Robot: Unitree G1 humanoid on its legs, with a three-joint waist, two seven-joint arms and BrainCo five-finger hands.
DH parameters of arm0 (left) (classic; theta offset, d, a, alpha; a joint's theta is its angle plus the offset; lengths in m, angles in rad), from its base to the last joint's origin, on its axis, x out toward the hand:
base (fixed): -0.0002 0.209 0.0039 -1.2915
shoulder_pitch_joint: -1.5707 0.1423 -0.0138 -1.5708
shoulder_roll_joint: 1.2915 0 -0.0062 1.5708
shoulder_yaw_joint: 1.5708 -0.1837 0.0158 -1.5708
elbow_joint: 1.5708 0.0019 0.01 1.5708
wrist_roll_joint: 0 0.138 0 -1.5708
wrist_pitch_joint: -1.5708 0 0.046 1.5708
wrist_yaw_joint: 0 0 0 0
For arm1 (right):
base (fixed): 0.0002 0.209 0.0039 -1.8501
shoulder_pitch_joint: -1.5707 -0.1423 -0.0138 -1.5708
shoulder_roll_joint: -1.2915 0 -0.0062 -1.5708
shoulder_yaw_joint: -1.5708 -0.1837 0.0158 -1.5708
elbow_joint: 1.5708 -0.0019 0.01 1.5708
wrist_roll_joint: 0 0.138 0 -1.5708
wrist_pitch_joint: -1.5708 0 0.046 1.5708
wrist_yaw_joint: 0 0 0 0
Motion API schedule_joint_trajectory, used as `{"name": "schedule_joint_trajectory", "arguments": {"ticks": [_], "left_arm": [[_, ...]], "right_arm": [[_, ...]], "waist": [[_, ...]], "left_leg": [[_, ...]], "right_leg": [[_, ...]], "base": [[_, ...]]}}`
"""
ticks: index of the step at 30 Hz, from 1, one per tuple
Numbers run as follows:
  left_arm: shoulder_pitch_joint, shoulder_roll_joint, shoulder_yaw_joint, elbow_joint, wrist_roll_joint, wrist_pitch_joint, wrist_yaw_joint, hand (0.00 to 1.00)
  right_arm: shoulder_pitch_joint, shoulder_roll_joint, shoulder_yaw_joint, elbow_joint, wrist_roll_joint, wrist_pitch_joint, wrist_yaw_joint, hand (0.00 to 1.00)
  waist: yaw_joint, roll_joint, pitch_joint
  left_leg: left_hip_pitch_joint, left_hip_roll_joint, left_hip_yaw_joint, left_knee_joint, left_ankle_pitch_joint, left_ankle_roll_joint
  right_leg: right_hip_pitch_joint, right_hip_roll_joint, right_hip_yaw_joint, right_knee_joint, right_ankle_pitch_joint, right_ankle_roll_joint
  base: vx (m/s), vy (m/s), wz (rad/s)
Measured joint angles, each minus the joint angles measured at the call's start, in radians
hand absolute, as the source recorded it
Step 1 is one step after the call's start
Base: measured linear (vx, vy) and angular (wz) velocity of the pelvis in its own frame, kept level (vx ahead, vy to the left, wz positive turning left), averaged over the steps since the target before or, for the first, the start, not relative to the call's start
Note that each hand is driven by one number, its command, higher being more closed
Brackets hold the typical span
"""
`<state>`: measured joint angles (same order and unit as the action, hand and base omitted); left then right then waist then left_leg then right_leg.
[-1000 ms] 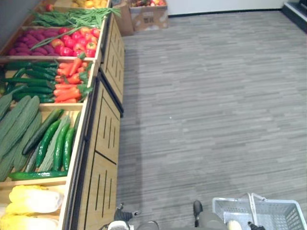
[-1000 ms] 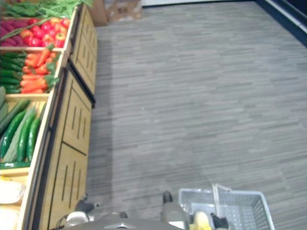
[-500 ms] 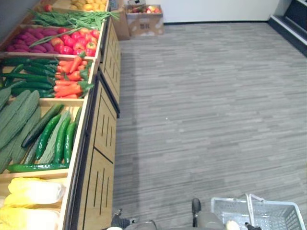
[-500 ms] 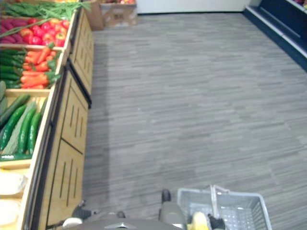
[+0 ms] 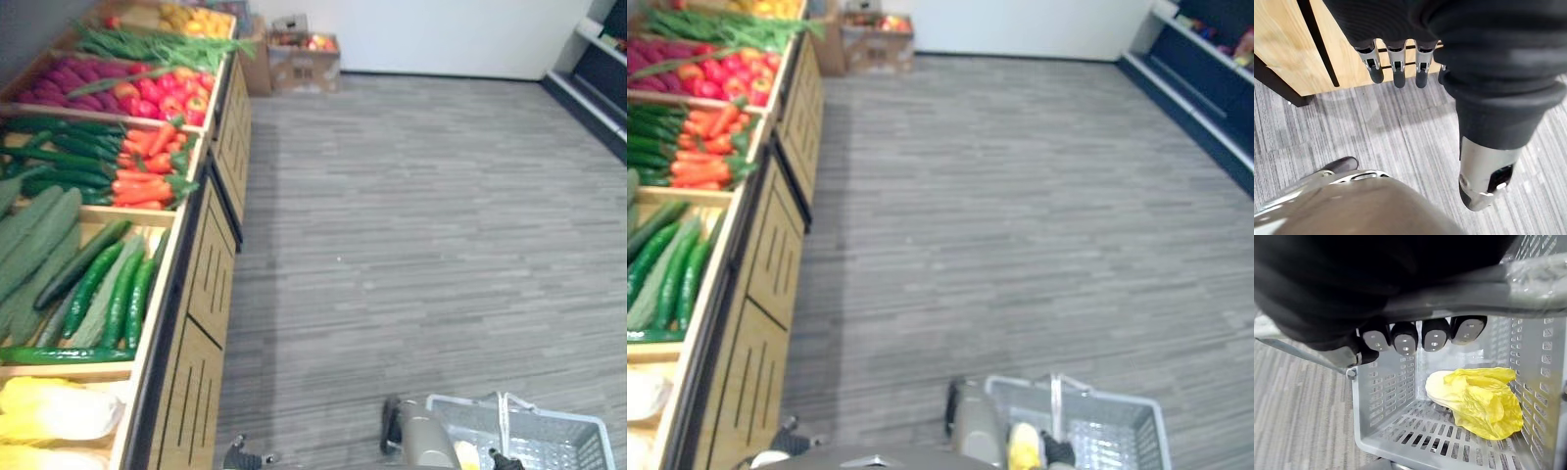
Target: Pick vegetable in the basket
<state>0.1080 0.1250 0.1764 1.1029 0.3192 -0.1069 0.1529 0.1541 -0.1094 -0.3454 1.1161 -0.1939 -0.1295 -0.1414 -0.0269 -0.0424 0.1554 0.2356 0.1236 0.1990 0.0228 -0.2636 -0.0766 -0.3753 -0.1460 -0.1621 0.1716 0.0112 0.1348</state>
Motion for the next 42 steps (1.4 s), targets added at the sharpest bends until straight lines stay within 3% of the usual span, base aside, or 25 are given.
{"name": "schedule_joint_trajectory", "arguments": {"ticks": [1, 2, 3, 4, 7, 9, 10, 11, 12, 15, 18, 21, 22, 24, 25, 27, 28, 32, 33, 34, 35, 36, 38, 39, 42], "left_arm": [[-0.015, -0.004, 0.017, 0.001, 0.001, 0.000, 0.001, 0.00], [-0.018, -0.004, 0.023, 0.001, 0.000, 0.001, 0.001, 0.00], [-0.031, -0.023, 0.036, 0.001, 0.000, -0.001, 0.000, 0.00], [-0.039, -0.033, 0.037, -0.002, 0.000, -0.012, 0.001, 0.00], [-0.040, -0.046, 0.046, -0.014, -0.001, -0.018, 0.001, 0.00], [-0.039, -0.049, 0.048, -0.031, -0.007, -0.018, 0.000, 0.00], [-0.043, -0.048, 0.048, -0.039, -0.023, -0.017, 0.000, 0.00], [-0.042, -0.048, 0.049, -0.042, -0.034, -0.016, 0.000, 0.00], [-0.042, -0.048, 0.052, -0.041, -0.035, -0.015, 0.000, 0.00], [-0.039, -0.052, 0.071, -0.074, -0.036, -0.016, 0.001, 0.00], [-0.036, -0.056, 0.091, -0.091, -0.044, -0.018, 0.004, 0.00], [-0.033, -0.067, 0.107, -0.100, -0.044, -0.015, 0.017, 0.00], [-0.029, -0.079, 0.111, -0.107, -0.042, -0.015, 0.028, 0.00], [-0.023, -0.083, 0.130, -0.108, -0.041, -0.014, 0.030, 0.00], [-0.008, -0.088, 0.148, -0.106, -0.040, -0.012, 0.032, 0.00], [0.014, -0.075, 0.177, -0.109, -0.038, -0.010, 0.035, 0.00], [0.014, -0.071, 0.190, -0.108, -0.038, -0.003, 0.037, 0.00], [0.031, -0.069, 0.185, -0.103, -0.036, 0.002, 0.036, 0.00], [0.045, -0.050, 0.157, -0.071, -0.034, 0.002, 0.036, 0.00], [0.048, -0.045, 0.138, -0.058, -0.034, 0.004, 0.035, 0.00], [0.056, -0.030, 0.101, -0.044, -0.036, 0.008, 0.034, 0.00], [0.070, -0.010, 0.065, -0.035, -0.039, 0.010, 0.032, 0.00], [0.079, -0.006, 0.052, -0.033, -0.042, 0.010, 0.020, 0.00], [0.082, -0.004, 0.046, -0.029, -0.042, 0.010, 0.017, 0.00], [0.080, -0.009, 0.060, -0.028, -0.043, 0.010, 0.017, 0.00]], "right_arm": [[0.005, 0.001, -0.004, 0.000, 0.000, 0.013, 0.001, 1.00], [0.006, -0.001, -0.009, 0.000, 0.000, 0.017, 0.001, 1.00], [0.006, -0.010, -0.044, -0.001, 0.001, 0.020, -0.001, 1.00], [-0.002, -0.015, -0.056, 0.000, 0.001, 0.020, 0.003, 1.00], [-0.006, -0.021, -0.072, -0.003, 0.000, 0.013, 0.011, 1.00], [0.006, -0.018, -0.069, -0.001, 0.000, 0.009, 0.021, 1.00], [0.009, -0.020, -0.068, -0.001, 0.000, 0.014, 0.020, 1.00], [0.014, -0.030, -0.050, 0.000, 0.000, 0.022, 0.020, 1.00], [0.016, -0.032, -0.035, 0.000, -0.001, 0.024, 0.020, 1.00], [0.019, -0.042, -0.029, -0.011, -0.002, 0.029, 0.015, 1.00], [0.018, -0.043, -0.032, -0.049, -0.003, 0.028, 0.007, 1.00], [0.016, -0.042, -0.029, -0.086, -0.003, 0.025, -0.005, 1.00], [0.019, -0.044, -0.023, -0.096, -0.003, 0.023, -0.010, 1.00], [0.017, -0.048, 0.002, -0.100, -0.003, 0.024, -0.014, 1.00], [0.015, -0.045, 0.017, -0.100, -0.005, 0.025, -0.017, 1.00], [0.013, -0.030, 0.048, -0.100, -0.005, 0.027, -0.018, 1.00], [0.011, -0.012, 0.050, -0.100, -0.014, 0.027, -0.017, 1.00], [0.012, -0.014, 0.050, -0.087, -0.053, 0.028, -0.014, 1.00], [0.001, -0.032, 0.035, -0.065, -0.073, 0.014, -0.014, 1.00], [-0.006, -0.040, 0.030, -0.057, -0.073, 0.011, -0.014, 1.00], [-0.013, -0.050, 0.017, -0.044, -0.072, 0.009, -0.014, 1.00], [-0.012, -0.053, 0.010, -0.038, -0.072, 0.009, -0.013, 1.00], [-0.001, -0.046, 0.012, -0.030, -0.072, 0.010, -0.009, 1.00], [-0.001, -0.046, 0.010, -0.022, -0.072, 0.008, -0.003, 1.00], [-0.004, -0.047, -0.002, -0.008, -0.069, 0.010, -0.001, 1.00]], "waist": [[-0.003, -0.003, 0.005], [-0.005, 0.001, 0.005], [-0.020, 0.041, 0.012], [-0.024, 0.048, 0.015], [-0.024, 0.060, 0.010], [-0.026, 0.062, 0.007], [-0.025, 0.062, 0.007], [-0.022, 0.059, 0.008], [-0.013, 0.052, 0.015], [0.011, 0.054, 0.022], [0.031, 0.050, 0.025], [0.049, 0.047, 0.025], [0.057, 0.048, 0.024], [0.059, 0.050, 0.023], [0.066, 0.045, 0.019], [0.083, 0.000, -0.010], [0.099, -0.022, -0.014], [0.116, -0.046, -0.050], [0.112, -0.048, -0.071], [0.104, -0.046, -0.071], [0.082, -0.044, -0.068], [0.056, -0.038, -0.062], [0.058, -0.037, -0.061], [0.055, -0.036, -0.060], [0.036, -0.027, -0.057]], "left_leg": [[0.025, 0.005, -0.013, -0.005, -0.020, -0.030], [0.028, 0.013, -0.015, -0.006, -0.027, -0.034], [0.045, 0.048, -0.033, 0.000, -0.034, -0.037], [0.040, 0.063, -0.056, 0.028, -0.008, -0.046], [0.007, 0.094, -0.123, 0.153, 0.045, -0.057], [-0.115, 0.109, -0.207, 0.407, 0.171, -0.071], [-0.175, 0.108, -0.233, 0.524, 0.269, -0.084], [-0.237, 0.111, -0.240, 0.656, 0.426, -0.104], [-0.272, 0.122, -0.233, 0.739, 0.430, -0.117], [-0.420, 0.145, -0.134, 0.982, 0.255, -0.081], [-0.520, 0.147, -0.020, 0.876, 0.172, -0.042], [-0.528, 0.130, 0.081, 0.589, 0.165, -0.016], [-0.522, 0.093, 0.101, 0.344, 0.185, -0.001], [-0.510, 0.080, 0.100, 0.202, 0.204, 0.000], [-0.504, 0.072, 0.114, 0.160, 0.276, 0.017], [-0.510, 0.045, 0.189, 0.181, 0.289, 0.055], [-0.527, 0.029, 0.205, 0.237, 0.230, 0.084], [-0.493, -0.029, 0.224, 0.256, 0.160, 0.107], [-0.440, -0.068, 0.221, 0.218, 0.139, 0.117], [-0.416, -0.079, 0.212, 0.203, 0.134, 0.119], [-0.353, -0.102, 0.187, 0.167, 0.128, 0.121], [-0.289, -0.114, 0.149, 0.143, 0.119, 0.120], [-0.203, -0.117, 0.114, 0.118, 0.096, 0.114], [-0.164, -0.123, 0.085, 0.107, 0.082, 0.112], [-0.123, -0.127, 0.010, 0.102, 0.067, 0.120]], "right_leg": [[0.016, 0.007, 0.040, -0.126, 0.069, -0.002], [0.022, 0.015, 0.041, -0.118, 0.104, -0.008], [0.009, 0.049, 0.048, -0.039, 0.135, -0.017], [-0.036, 0.059, 0.055, 0.077, 0.104, -0.062], [-0.054, 0.074, 0.035, 0.209, -0.007, -0.108], [0.010, 0.067, -0.011, 0.224, -0.080, -0.120], [0.048, 0.060, -0.027, 0.216, -0.103, -0.126], [0.103, 0.056, -0.034, 0.194, -0.125, -0.134], [0.132, 0.055, -0.039, 0.185, -0.135, -0.141], [0.318, 0.053, -0.063, 0.079, -0.144, -0.150], [0.437, 0.038, -0.110, -0.016, -0.147, -0.133], [0.487, 0.017, -0.136, -0.047, -0.165, -0.097], [0.504, 0.000, -0.152, -0.047, -0.194, -0.076], [0.518, -0.005, -0.158, -0.044, -0.215, -0.050], [0.525, -0.018, -0.153, -0.039, -0.233, -0.025], [0.526, -0.053, -0.110, -0.058, -0.240, -0.027], [0.525, -0.067, -0.042, -0.053, -0.220, -0.026], [0.498, -0.116, 0.053, 0.042, -0.175, -0.022], [0.418, -0.146, 0.111, 0.259, -0.137, 0.028], [0.374, -0.156, 0.129, 0.368, -0.095, 0.056], [0.308, -0.156, 0.171, 0.553, 0.040, 0.083], [0.266, -0.146, 0.181, 0.725, 0.119, 0.112], [0.194, -0.113, 0.158, 0.891, 0.067, 0.072], [0.148, -0.109, 0.107, 0.919, -0.025, 0.056], [0.107, -0.101, 0.002, 0.756, -0.147, -0.007]], "base": [[0.50, -0.201, 0.24], [0.53, -0.222, 0.36], [0.52, -0.240, 0.27], [0.63, -0.315, 0.17], [0.54, -0.299, 0.07], [0.50, -0.239, 0.52], [0.38, -0.183, 0.46], [0.45, -0.187, 0.35], [0.52, -0.191, 0.19], [0.37, -0.100, 0.14], [0.27, 0.000, 0.24], [0.22, 0.170, 0.26], [0.26, 0.262, 0.37], [0.26, 0.284, 0.25], [0.35, 0.329, 0.09], [0.42, 0.291, -0.03], [0.40, 0.202, -0.05], [0.39, 0.250, -0.02], [0.27, 0.183, 0.13], [0.32, 0.215, 0.40], [0.32, 0.185, 0.79], [0.40, 0.183, 0.82], [0.37, 0.091, 0.60], [0.41, 0.020, 0.65], [0.33, -0.050, 0.88]]}}
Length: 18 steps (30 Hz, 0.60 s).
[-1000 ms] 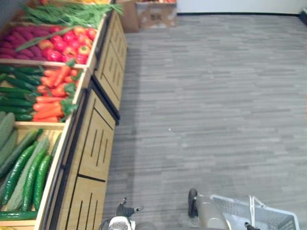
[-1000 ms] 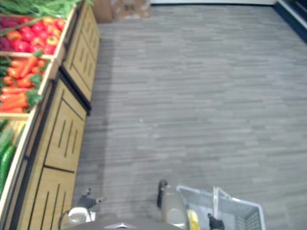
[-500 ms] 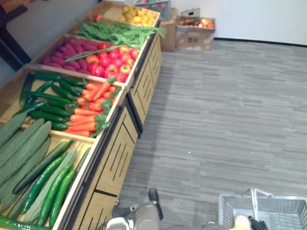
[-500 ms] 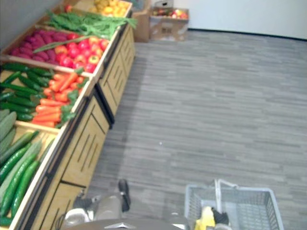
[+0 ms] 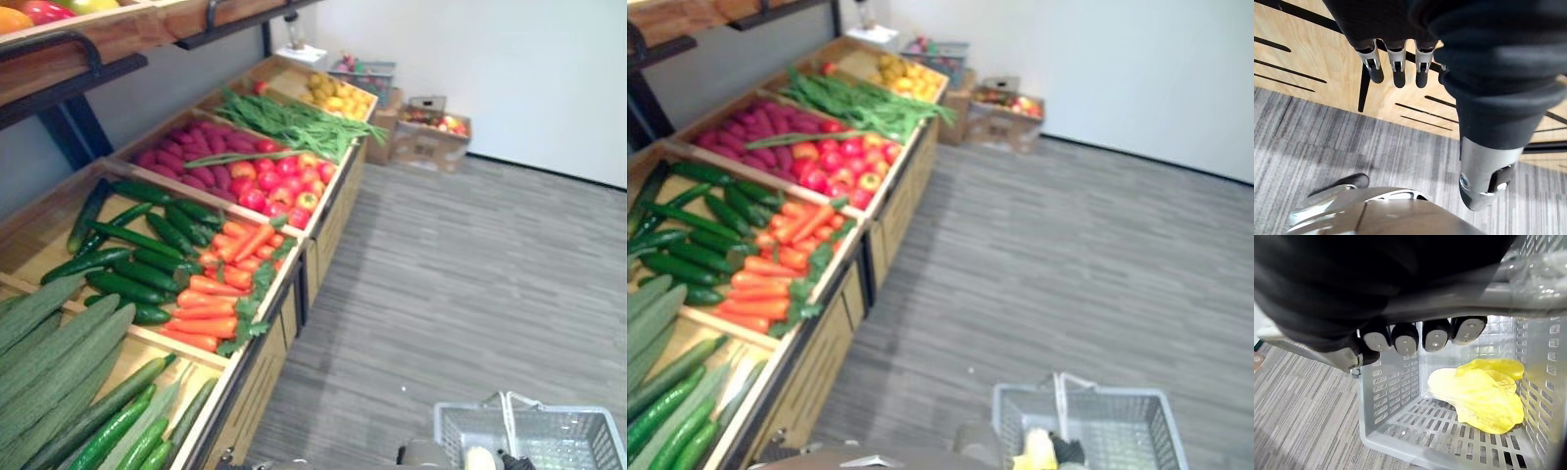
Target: Pick vegetable in the basket
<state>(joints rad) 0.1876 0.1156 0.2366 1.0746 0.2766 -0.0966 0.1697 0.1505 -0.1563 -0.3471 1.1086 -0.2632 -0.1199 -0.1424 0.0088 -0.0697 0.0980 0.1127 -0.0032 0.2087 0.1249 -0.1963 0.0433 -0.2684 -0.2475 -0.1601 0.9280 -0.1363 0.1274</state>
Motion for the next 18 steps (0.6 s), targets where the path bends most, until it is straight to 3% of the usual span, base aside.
{"name": "schedule_joint_trajectory", "arguments": {"ticks": [2, 4, 5, 6, 7, 8, 9, 10, 12, 13, 14, 16, 17, 18], "left_arm": [[-0.011, -0.028, 0.052, -0.001, 0.000, 0.002, 0.001, 0.00], [-0.029, -0.056, 0.093, -0.003, 0.000, 0.001, 0.001, 0.00], [-0.034, -0.062, 0.103, -0.010, 0.000, 0.000, 0.000, 0.00], [-0.032, -0.072, 0.132, -0.023, 0.000, -0.003, 0.001, 0.00], [-0.031, -0.073, 0.142, -0.026, -0.001, -0.003, 0.001, 0.00], [-0.023, -0.071, 0.159, -0.041, -0.001, -0.003, 0.000, 0.00], [-0.022, -0.066, 0.165, -0.047, -0.001, -0.002, 0.000, 0.00], [-0.026, -0.075, 0.170, -0.043, -0.001, 0.000, 0.000, 0.00], [-0.029, -0.091, 0.184, -0.047, 0.000, -0.001, -0.011, 0.00], [-0.027, -0.100, 0.187, -0.047, 0.000, 0.000, -0.010, 0.00], [-0.026, -0.112, 0.197, -0.047, -0.001, 0.000, -0.006, 0.00], [-0.026, -0.111, 0.200, -0.047, -0.016, 0.005, 0.003, 0.00], [-0.026, -0.110, 0.199, -0.047, -0.030, 0.009, 0.003, 0.00], [-0.025, -0.109, 0.199, -0.046, -0.040, 0.013, 0.004, 0.00]], "right_arm": [[0.001, 0.001, -0.010, 0.006, 0.002, 0.007, 0.001, 1.00], [0.009, 0.004, -0.038, 0.005, 0.005, 0.009, 0.001, 1.00], [0.011, 0.006, -0.039, 0.005, 0.007, 0.010, 0.001, 1.00], [0.017, 0.012, -0.039, 0.001, 0.008, 0.011, 0.000, 1.00], [0.024, 0.015, -0.039, -0.006, 0.009, 0.010, 0.000, 1.00], [0.039, 0.019, -0.036, -0.018, 0.009, 0.010, 0.002, 1.00], [0.057, 0.028, -0.035, -0.018, 0.006, 0.012, 0.015, 1.00], [0.063, 0.022, -0.041, -0.021, 0.007, 0.014, 0.015, 1.00], [0.053, 0.006, -0.048, -0.037, 0.005, 0.012, 0.020, 1.00], [0.045, 0.001, -0.050, -0.036, 0.005, 0.012, 0.021, 1.00], [0.021, 0.000, -0.057, -0.031, 0.005, 0.012, 0.021, 1.00], [-0.001, 0.005, -0.067, -0.026, 0.005, 0.014, 0.021, 1.00], [-0.002, 0.007, -0.075, -0.023, 0.005, 0.016, 0.020, 1.00], [-0.001, 0.007, -0.079, -0.021, 0.006, 0.019, 0.019, 1.00]], "waist": [[-0.006, 0.022, 0.007], [-0.007, 0.050, 0.010], [-0.005, 0.052, 0.013], [-0.002, 0.051, 0.015], [0.001, 0.045, 0.018], [0.006, 0.026, 0.018], [0.021, 0.018, 0.019], [0.023, 0.028, 0.017], [0.021, 0.047, 0.011], [0.021, 0.057, 0.008], [0.021, 0.073, 0.004], [0.014, 0.078, 0.007], [0.010, 0.076, 0.008], [0.007, 0.074, 0.010]], "left_leg": [[0.030, 0.020, -0.089, 0.002, -0.013, -0.009], [0.032, 0.062, -0.184, 0.021, -0.040, -0.048], [0.032, 0.074, -0.209, 0.027, -0.051, -0.059], [0.029, 0.100, -0.263, 0.056, -0.088, -0.092], [0.027, 0.110, -0.289, 0.071, -0.107, -0.109], [0.024, 0.132, -0.341, 0.106, -0.155, -0.149], [0.023, 0.162, -0.397, 0.131, -0.197, -0.192], [0.014, 0.200, -0.426, 0.134, -0.202, -0.202], [-0.023, 0.251, -0.473, 0.101, -0.090, -0.197], [-0.038, 0.266, -0.473, 0.087, -0.058, -0.199], [-0.078, 0.297, -0.469, 0.054, 0.036, -0.195], [-0.127, 0.323, -0.456, 0.030, 0.149, -0.177], [-0.139, 0.331, -0.431, 0.030, 0.182, -0.169], [-0.162, 0.344, -0.336, 0.044, 0.224, -0.152]], "right_leg": [[-0.008, 0.046, 0.020, -0.284, -0.013, -0.021], [-0.008, 0.090, 0.145, -0.495, 0.002, -0.017], [-0.008, 0.094, 0.182, -0.532, 0.006, -0.016], [-0.004, 0.096, 0.265, -0.592, 0.021, -0.013], [0.001, 0.092, 0.295, -0.612, 0.038, -0.015], [0.023, 0.082, 0.343, -0.633, 0.047, -0.014], [0.021, 0.083, 0.327, -0.582, 0.055, 0.097], [0.007, 0.112, 0.277, -0.529, 0.011, 0.063], [-0.049, 0.119, 0.173, -0.388, -0.092, 0.010], [-0.051, 0.122, 0.148, -0.381, -0.098, -0.001], [-0.052, 0.130, 0.089, -0.384, -0.113, -0.029], [-0.028, 0.124, 0.000, -0.402, -0.123, -0.064], [-0.012, 0.120, -0.028, -0.414, -0.122, -0.072], [0.026, 0.112, -0.087, -0.444, -0.120, -0.091]], "base": [[0.44, -0.211, 1.27], [0.45, -0.328, 1.32], [0.41, -0.397, 1.32], [0.33, -0.362, 0.96], [0.39, -0.517, 1.17], [0.38, -0.607, 1.16], [0.36, -0.639, 1.20], [0.33, -0.634, 1.26], [0.30, -0.628, 1.14], [0.30, -0.625, 1.12], [0.23, -0.491, 0.95], [0.19, -0.385, 1.15], [0.21, -0.391, 1.32], [0.18, -0.359, 1.12]]}}
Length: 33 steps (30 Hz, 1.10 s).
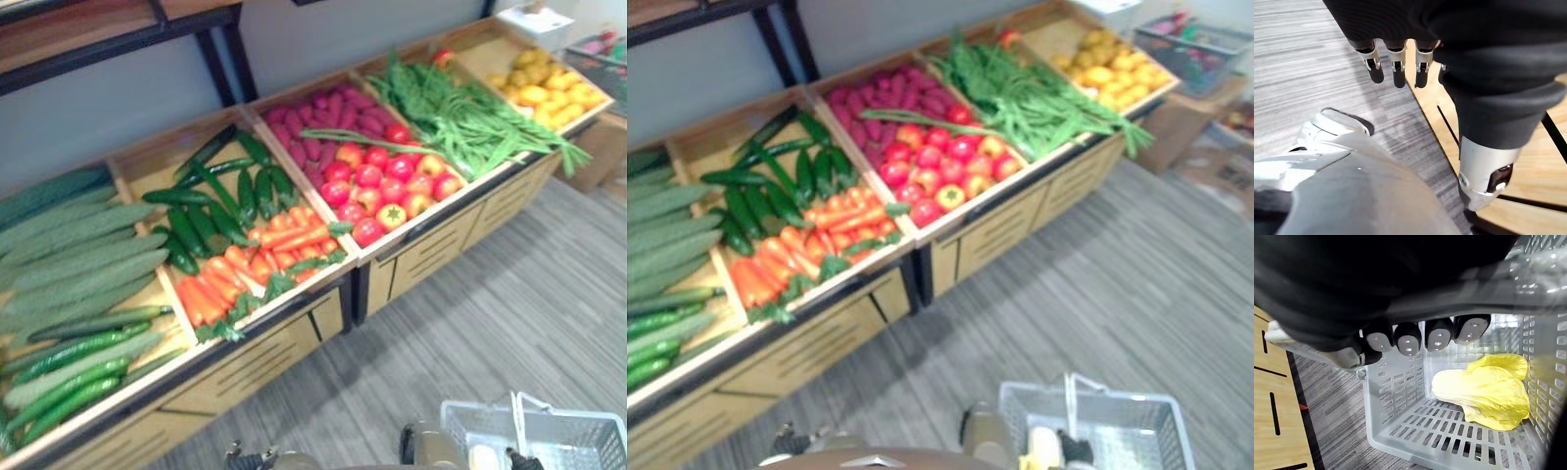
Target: Pick vegetable in the basket
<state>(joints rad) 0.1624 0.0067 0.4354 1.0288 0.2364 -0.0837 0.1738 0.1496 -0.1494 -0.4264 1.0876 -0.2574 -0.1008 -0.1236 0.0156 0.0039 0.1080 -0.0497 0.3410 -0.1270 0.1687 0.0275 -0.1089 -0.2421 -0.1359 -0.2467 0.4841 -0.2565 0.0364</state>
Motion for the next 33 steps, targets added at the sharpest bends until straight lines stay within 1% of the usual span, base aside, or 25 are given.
{"name": "schedule_joint_trajectory", "arguments": {"ticks": [2, 3, 4, 5, 6, 8, 11, 13, 16, 18, 19, 20, 21, 22, 23, 24, 25, 27, 28, 29, 30, 31, 33], "left_arm": [[0.001, 0.008, -0.017, 0.006, 0.000, 0.000, 0.005, 0.00], [0.001, 0.020, -0.050, 0.010, 0.000, 0.000, 0.010, 0.00], [0.001, 0.032, -0.069, 0.017, 0.001, 0.000, 0.011, 0.00], [-0.003, 0.039, -0.087, 0.031, 0.000, 0.000, 0.013, 0.00], [-0.003, 0.038, -0.087, 0.037, 0.001, 0.000, 0.015, 0.00], [-0.004, 0.037, -0.088, 0.050, 0.002, 0.002, 0.016, 0.00], [-0.012, 0.043, -0.086, 0.067, 0.004, 0.003, 0.016, 0.00], [-0.021, 0.042, -0.076, 0.067, 0.005, 0.006, 0.016, 0.00], [-0.021, 0.046, -0.065, 0.067, 0.007, 0.007, 0.015, 0.00], [-0.021, 0.046, -0.063, 0.067, 0.012, 0.007, 0.015, 0.00], [-0.021, 0.046, -0.065, 0.067, 0.013, 0.007, 0.015, 0.00], [-0.022, 0.048, -0.066, 0.066, 0.014, 0.007, 0.015, 0.00], [-0.024, 0.059, -0.069, 0.067, 0.014, 0.007, 0.015, 0.00], [-0.025, 0.059, -0.076, 0.067, 0.014, 0.007, 0.015, 0.00], [-0.025, 0.063, -0.086, 0.066, 0.014, 0.006, 0.014, 0.00], [-0.023, 0.074, -0.095, 0.066, 0.015, 0.006, 0.013, 0.00], [-0.022, 0.078, -0.095, 0.065, 0.015, 0.006, 0.012, 0.00], [-0.023, 0.088, -0.093, 0.064, 0.021, 0.006, 0.007, 0.00], [-0.030, 0.091, -0.093, 0.064, 0.021, 0.006, 0.007, 0.00], [-0.046, 0.097, -0.092, 0.065, 0.021, 0.006, 0.006, 0.00], [-0.053, 0.096, -0.091, 0.065, 0.021, 0.006, 0.006, 0.00], [-0.071, 0.095, -0.091, 0.065, 0.020, 0.006, 0.006, 0.00], [-0.087, 0.098, -0.075, 0.065, 0.020, 0.006, 0.007, 0.00]], "right_arm": [[-0.001, -0.008, -0.001, 0.007, 0.001, -0.001, 0.000, 1.00], [-0.002, -0.014, -0.001, 0.009, 0.001, -0.007, 0.000, 1.00], [-0.002, -0.015, -0.002, 0.009, 0.002, -0.013, 0.000, 1.00], [-0.007, -0.017, -0.002, 0.012, 0.008, -0.013, 0.000, 1.00], [-0.012, -0.022, -0.003, 0.019, 0.021, -0.013, 0.000, 1.00], [-0.029, -0.031, -0.021, 0.039, 0.030, -0.010, 0.001, 1.00], [-0.029, -0.027, -0.049, 0.058, 0.042, -0.010, 0.000, 1.00], [-0.031, -0.012, -0.048, 0.056, 0.042, -0.011, -0.001, 1.00], [-0.029, 0.017, -0.048, 0.040, 0.042, -0.011, -0.002, 1.00], [-0.018, 0.029, -0.048, 0.018, 0.042, -0.010, -0.005, 1.00], [-0.015, 0.033, -0.047, 0.012, 0.042, -0.010, -0.006, 1.00], [-0.011, 0.039, -0.046, 0.005, 0.042, -0.011, -0.007, 1.00], [-0.004, 0.042, -0.048, -0.010, 0.042, -0.011, -0.010, 1.00], [0.000, 0.041, -0.048, -0.014, 0.042, -0.011, -0.011, 1.00], [0.011, 0.042, -0.049, -0.018, 0.043, -0.011, -0.014, 1.00], [0.024, 0.047, -0.049, -0.018, 0.042, -0.010, -0.016, 1.00], [0.029, 0.053, -0.047, -0.018, 0.041, -0.010, -0.016, 1.00], [0.030, 0.071, -0.046, -0.021, 0.042, -0.011, -0.018, 1.00], [0.030, 0.072, -0.046, -0.020, 0.042, -0.011, -0.018, 1.00], [0.032, 0.079, -0.046, -0.018, 0.042, -0.012, -0.018, 1.00], [0.030, 0.080, -0.046, -0.016, 0.041, -0.012, -0.018, 1.00], [0.024, 0.078, -0.046, -0.016, 0.041, -0.011, -0.018, 1.00], [0.018, 0.077, -0.059, -0.010, 0.041, -0.007, -0.018, 1.00]], "waist": [[0.001, -0.006, 0.003], [-0.005, -0.008, 0.004], [-0.017, -0.009, 0.004], [-0.028, -0.011, 0.005], [-0.031, -0.010, 0.005], [-0.031, -0.006, 0.011], [-0.025, -0.005, 0.027], [-0.012, -0.015, 0.041], [-0.011, -0.028, 0.049], [-0.011, -0.029, 0.049], [-0.010, -0.030, 0.049], [-0.010, -0.034, 0.050], [-0.012, -0.036, 0.054], [-0.014, -0.033, 0.054], [-0.013, -0.037, 0.057], [-0.012, -0.047, 0.059], [-0.011, -0.052, 0.059], [-0.013, -0.061, 0.050], [-0.016, -0.061, 0.049], [-0.021, -0.063, 0.046], [-0.020, -0.063, 0.046], [-0.019, -0.061, 0.046], [-0.018, -0.054, 0.048]], "left_leg": [[-0.020, -0.001, 0.194, 0.042, -0.008, -0.011], [-0.021, -0.014, 0.338, 0.058, -0.012, -0.008], [-0.016, -0.024, 0.433, 0.057, -0.021, -0.004], [-0.003, -0.050, 0.524, 0.022, -0.028, -0.010], [0.004, -0.069, 0.552, -0.009, -0.028, -0.011], [0.024, -0.140, 0.558, -0.118, -0.026, -0.008], [0.038, -0.171, 0.552, -0.159, -0.025, -0.006], [0.037, -0.189, 0.553, -0.176, -0.024, 0.008], [0.056, -0.208, 0.553, -0.218, -0.012, 0.023], [0.058, -0.214, 0.555, -0.228, -0.012, 0.023], [0.070, -0.219, 0.556, -0.240, -0.012, 0.024], [0.072, -0.223, 0.558, -0.243, -0.013, 0.024], [0.092, -0.226, 0.555, -0.254, -0.031, 0.032], [0.097, -0.224, 0.554, -0.256, -0.038, 0.028], [0.118, -0.219, 0.555, -0.252, -0.046, 0.024], [0.150, -0.215, 0.550, -0.252, -0.051, 0.019], [0.163, -0.211, 0.548, -0.253, -0.053, 0.017], [0.178, -0.187, 0.531, -0.251, -0.057, 0.014], [0.177, -0.184, 0.524, -0.251, -0.053, 0.019], [0.175, -0.175, 0.516, -0.245, -0.049, 0.019], [0.164, -0.170, 0.502, -0.240, -0.044, 0.015], [0.146, -0.166, 0.499, -0.229, -0.043, 0.013], [0.137, -0.146, 0.498, -0.225, -0.043, 0.003]], "right_leg": [[0.045, -0.012, -0.070, -0.054, 0.008, -0.021], [0.073, -0.021, -0.113, -0.091, 0.015, -0.027], [0.091, -0.028, -0.147, -0.118, 0.022, -0.024], [0.109, -0.029, -0.171, -0.155, 0.034, -0.016], [0.114, -0.028, -0.183, -0.174, 0.044, -0.014], [0.134, -0.025, -0.226, -0.242, 0.087, 0.002], [0.165, -0.027, -0.250, -0.277, 0.111, 0.024], [0.175, -0.029, -0.245, -0.316, 0.147, 0.032], [0.176, -0.036, -0.242, -0.324, 0.156, 0.032], [0.173, -0.043, -0.237, -0.313, 0.155, 0.032], [0.165, -0.050, -0.224, -0.290, 0.148, 0.032], [0.158, -0.059, -0.213, -0.267, 0.138, 0.042], [0.139, -0.087, -0.202, -0.187, 0.118, 0.054], [0.123, -0.097, -0.190, -0.135, 0.117, 0.056], [0.080, -0.120, -0.153, 0.004, 0.121, 0.059], [0.052, -0.135, -0.113, 0.119, 0.144, 0.080], [0.037, -0.137, -0.093, 0.164, 0.166, 0.074], [-0.030, -0.139, -0.037, 0.287, 0.267, 0.072], [-0.040, -0.139, -0.033, 0.302, 0.283, 0.074], [-0.047, -0.134, -0.029, 0.301, 0.274, 0.065], [-0.040, -0.130, -0.028, 0.272, 0.213, 0.047], [-0.035, -0.134, -0.022, 0.185, 0.143, 0.041], [-0.029, -0.135, -0.019, 0.045, 0.143, 0.048]], "base": [[0.13, -0.318, 1.06], [0.04, -0.153, 1.06], [0.00, -0.081, 1.19], [0.00, -0.035, 0.93], [0.00, 0.010, 0.80], [0.00, 0.081, 0.56], [0.01, 0.127, 0.36], [0.03, 0.148, 0.08], [0.03, 0.096, 0.06], [0.02, 0.044, -0.01], [0.01, 0.038, -0.05], [0.03, 0.048, -0.02], [0.04, 0.022, 0.02], [0.02, 0.021, 0.12], [0.01, 0.012, 0.18], [0.02, 0.018, 0.18], [0.05, 0.002, 0.14], [0.08, -0.031, 0.11], [0.10, -0.045, 0.18], [0.14, -0.069, 0.19], [0.14, -0.077, 0.21], [0.15, -0.128, 0.11], [0.11, -0.182, 0.00]]}}
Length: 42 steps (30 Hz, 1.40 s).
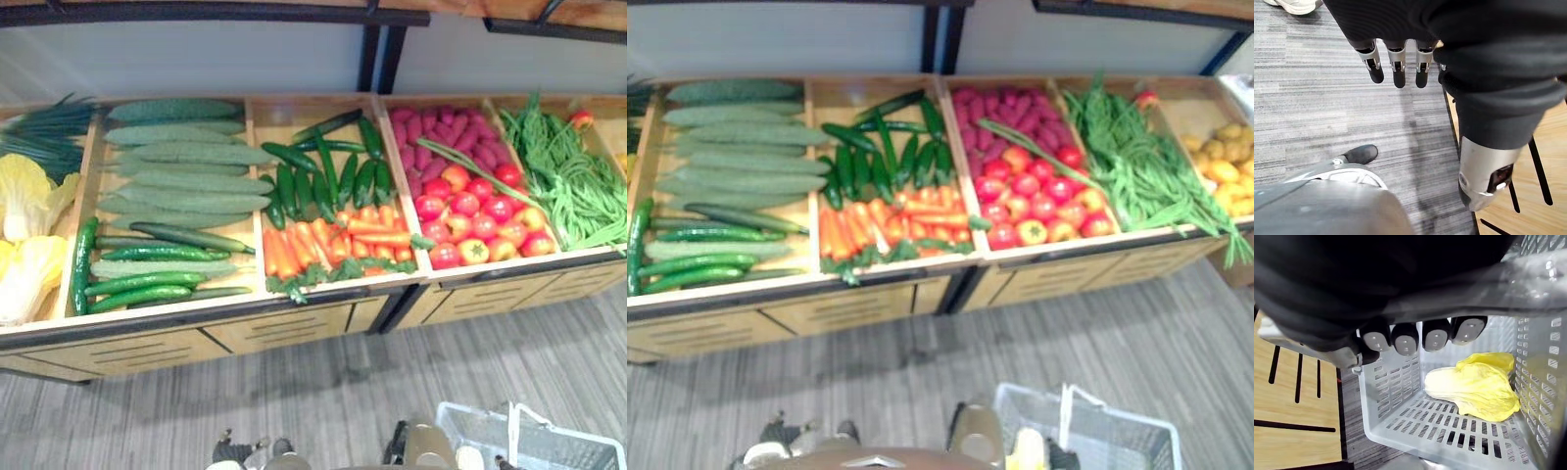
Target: Pick vegetable in the basket
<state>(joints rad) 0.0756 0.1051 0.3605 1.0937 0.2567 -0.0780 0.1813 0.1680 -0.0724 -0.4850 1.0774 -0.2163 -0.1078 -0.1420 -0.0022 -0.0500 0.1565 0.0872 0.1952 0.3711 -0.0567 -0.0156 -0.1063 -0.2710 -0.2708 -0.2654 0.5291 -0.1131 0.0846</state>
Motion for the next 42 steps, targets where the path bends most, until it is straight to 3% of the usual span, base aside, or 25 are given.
{"name": "schedule_joint_trajectory", "arguments": {"ticks": [1, 2, 3, 4, 5, 6, 8, 11, 13, 15, 18, 21, 23, 25, 26, 27, 31, 33, 38, 42], "left_arm": [[-0.001, 0.017, 0.005, 0.001, 0.000, 0.000, 0.004, 0.00], [0.000, 0.025, 0.005, 0.002, 0.000, 0.000, 0.007, 0.00], [0.005, 0.048, 0.008, 0.002, 0.000, -0.001, 0.008, 0.00], [0.004, 0.057, 0.010, 0.008, 0.001, -0.001, 0.007, 0.00], [0.001, 0.028, 0.005, 0.031, 0.001, -0.002, 0.004, 0.00], [0.000, -0.001, 0.004, 0.041, 0.001, -0.006, -0.001, 0.00], [0.000, -0.033, -0.001, 0.052, 0.001, -0.005, -0.009, 0.00], [0.009, -0.036, 0.002, 0.045, 0.000, -0.006, -0.010, 0.00], [0.030, -0.035, 0.021, 0.035, -0.001, -0.007, -0.009, 0.00], [0.060, -0.023, 0.031, 0.017, -0.017, -0.006, -0.004, 0.00], [0.065, -0.030, 0.026, 0.008, -0.019, -0.006, 0.011, 0.00], [0.065, -0.032, -0.006, -0.002, -0.019, -0.006, 0.016, 0.00], [0.065, -0.038, -0.053, -0.022, -0.019, -0.007, 0.030, 0.00], [0.063, -0.048, -0.074, -0.040, -0.018, -0.008, 0.047, 0.00], [0.056, -0.056, -0.081, -0.056, -0.018, -0.008, 0.059, 0.00], [0.048, -0.060, -0.087, -0.095, -0.018, -0.009, 0.089, 0.00], [0.051, -0.065, -0.111, -0.293, -0.018, -0.035, 0.183, 0.00], [0.082, -0.061, -0.127, -0.438, 0.005, -0.073, 0.272, 0.00], [0.099, -0.054, -0.125, -0.723, 0.107, -0.108, 0.433, 0.00], [0.065, -0.028, -0.131, -0.961, 0.162, -0.153, 0.492, 0.00]], "right_arm": [[0.001, 0.003, -0.009, 0.008, 0.000, 0.003, 0.000, 1.00], [0.001, 0.003, -0.010, 0.016, 0.000, 0.005, 0.000, 1.00], [0.009, 0.007, -0.010, 0.036, 0.000, 0.006, 0.000, 1.00], [0.010, 0.006, -0.011, 0.049, -0.001, 0.011, 0.001, 1.00], [-0.008, -0.019, -0.011, 0.072, -0.001, 0.016, 0.001, 1.00], [-0.015, -0.043, -0.008, 0.079, -0.001, 0.021, 0.002, 1.00], [-0.016, -0.071, -0.005, 0.078, -0.002, 0.022, 0.019, 1.00], [-0.023, -0.099, 0.034, 0.076, -0.005, 0.019, 0.021, 1.00], [-0.032, -0.104, 0.063, 0.078, -0.015, 0.013, 0.022, 1.00], [-0.027, -0.092, 0.082, 0.089, -0.019, 0.009, 0.021, 1.00], [-0.006, -0.098, 0.079, 0.116, -0.017, 0.012, 0.018, 1.00], [0.008, -0.112, 0.080, 0.116, -0.014, 0.011, 0.018, 1.00], [-0.001, -0.129, 0.079, 0.115, -0.014, 0.012, 0.016, 1.00], [-0.008, -0.140, 0.067, 0.111, -0.013, 0.012, 0.014, 1.00], [-0.006, -0.139, 0.059, 0.108, -0.013, 0.012, 0.009, 1.00], [-0.008, -0.132, 0.058, 0.106, -0.011, 0.010, -0.004, 1.00], [-0.006, -0.087, 0.059, 0.066, -0.012, -0.011, -0.030, 1.00], [0.017, -0.072, 0.058, 0.055, -0.008, -0.029, -0.056, 1.00], [0.040, -0.090, 0.057, 0.040, 0.003, -0.037, -0.075, 1.00], [0.047, -0.116, 0.060, 0.052, 0.025, -0.037, -0.080, 1.00]], "waist": [[0.001, 0.000, -0.002], [0.000, -0.007, -0.006], [0.000, -0.045, -0.016], [-0.001, -0.056, -0.012], [-0.002, -0.011, -0.010], [0.002, 0.013, -0.011], [-0.003, 0.044, -0.025], [-0.005, 0.057, -0.039], [-0.004, 0.049, -0.047], [-0.026, 0.021, -0.057], [-0.024, 0.022, -0.057], [-0.022, 0.025, -0.057], [-0.022, 0.032, -0.055], [-0.022, 0.051, -0.049], [-0.023, 0.063, -0.051], [-0.021, 0.070, -0.056], [-0.016, 0.054, -0.032], [-0.017, 0.044, -0.039], [-0.022, 0.074, -0.053], [-0.025, 0.096, -0.072]], "left_leg": [[0.003, 0.025, -0.002, 0.002, -0.005, -0.027], [0.004, 0.032, -0.004, 0.005, -0.009, -0.040], [0.016, 0.025, -0.008, 0.001, -0.012, -0.077], [0.032, 0.025, -0.010, -0.015, -0.010, -0.098], [0.052, 0.069, -0.021, -0.030, -0.005, -0.113], [0.057, 0.090, -0.032, -0.027, -0.008, -0.117], [0.055, 0.115, -0.028, -0.017, -0.006, -0.115], [0.055, 0.118, -0.012, -0.003, 0.011, -0.107], [0.040, 0.111, 0.003, 0.041, 0.021, -0.115], [-0.048, 0.111, -0.025, 0.206, 0.032, -0.100], [-0.081, 0.114, -0.027, 0.309, 0.072, -0.054], [-0.103, 0.110, -0.030, 0.325, 0.133, -0.062], [-0.116, 0.049, -0.079, 0.264, 0.069, -0.067], [-0.111, 0.003, -0.101, 0.167, 0.068, -0.053], [-0.092, -0.009, -0.086, 0.120, 0.050, -0.034], [-0.080, -0.013, -0.104, 0.094, 0.036, -0.037], [-0.085, -0.023, -0.094, 0.094, -0.029, -0.031], [-0.067, -0.034, -0.069, 0.094, -0.045, -0.027], [-0.046, -0.032, -0.026, 0.094, -0.067, -0.040], [-0.042, -0.025, -0.021, 0.092, -0.068, -0.040]], "right_leg": [[0.006, -0.001, 0.007, -0.145, 0.029, 0.027], [0.014, -0.005, 0.011, -0.206, 0.056, 0.030], [0.030, -0.023, 0.031, -0.305, 0.175, 0.026], [0.045, -0.023, 0.047, -0.305, 0.146, 0.093], [0.050, 0.029, 0.028, -0.289, 0.129, 0.066], [0.043, 0.062, 0.024, -0.281, 0.102, 0.048], [0.044, 0.089, 0.006, -0.280, 0.074, 0.044], [0.049, 0.105, 0.014, -0.287, 0.059, 0.034], [0.057, 0.101, 0.032, -0.311, 0.060, 0.035], [0.111, 0.080, 0.024, -0.375, 0.070, 0.041], [0.186, 0.067, -0.004, -0.434, 0.087, 0.040], [0.218, 0.067, -0.007, -0.468, 0.101, 0.025], [0.225, 0.045, -0.006, -0.498, 0.131, 0.025], [0.224, 0.051, -0.007, -0.503, 0.137, 0.031], [0.225, 0.068, -0.009, -0.506, 0.139, 0.036], [0.225, 0.079, -0.008, -0.519, 0.150, 0.045], [0.234, 0.078, 0.009, -0.577, 0.199, 0.054], [0.242, 0.069, 0.038, -0.585, 0.203, 0.059], [0.233, 0.076, 0.081, -0.594, 0.203, 0.058], [0.219, 0.091, 0.100, -0.599, 0.210, 0.061]], "base": [[0.15, -0.299, -0.02], [0.16, -0.323, 0.04], [0.16, -0.369, 0.10], [0.15, -0.341, 0.01], [0.18, -0.350, -0.18], [0.14, -0.222, -0.24], [0.13, -0.151, -0.04], [0.08, -0.078, -0.04], [0.04, -0.012, -0.12], [0.05, -0.056, 0.31], [0.07, -0.058, 0.39], [0.08, -0.024, 0.16], [0.06, 0.053, 0.04], [0.01, 0.108, -0.02], [0.03, 0.136, -0.02], [0.02, 0.118, 0.00], [-0.03, 0.100, -0.12], [-0.03, 0.059, -0.28], [0.01, 0.012, -0.28], [0.09, -0.014, -0.16]]}}
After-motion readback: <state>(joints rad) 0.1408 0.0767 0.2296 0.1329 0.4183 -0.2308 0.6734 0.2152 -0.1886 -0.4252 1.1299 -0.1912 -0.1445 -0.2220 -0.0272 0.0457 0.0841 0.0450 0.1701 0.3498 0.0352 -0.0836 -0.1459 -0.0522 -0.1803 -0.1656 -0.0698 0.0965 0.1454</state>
